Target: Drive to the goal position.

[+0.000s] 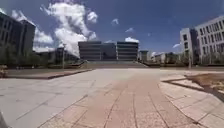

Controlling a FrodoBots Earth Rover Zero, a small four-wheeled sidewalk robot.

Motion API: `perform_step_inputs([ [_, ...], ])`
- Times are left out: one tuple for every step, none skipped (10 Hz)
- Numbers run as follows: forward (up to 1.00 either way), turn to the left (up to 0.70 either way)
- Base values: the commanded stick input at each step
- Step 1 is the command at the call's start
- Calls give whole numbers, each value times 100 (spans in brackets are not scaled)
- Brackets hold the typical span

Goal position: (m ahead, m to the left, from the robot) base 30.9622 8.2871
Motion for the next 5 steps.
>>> perform_step_inputs([
  [70, 4],
  [70, 4],
  [70, 0],
  [70, 0],
  [70, 0],
])
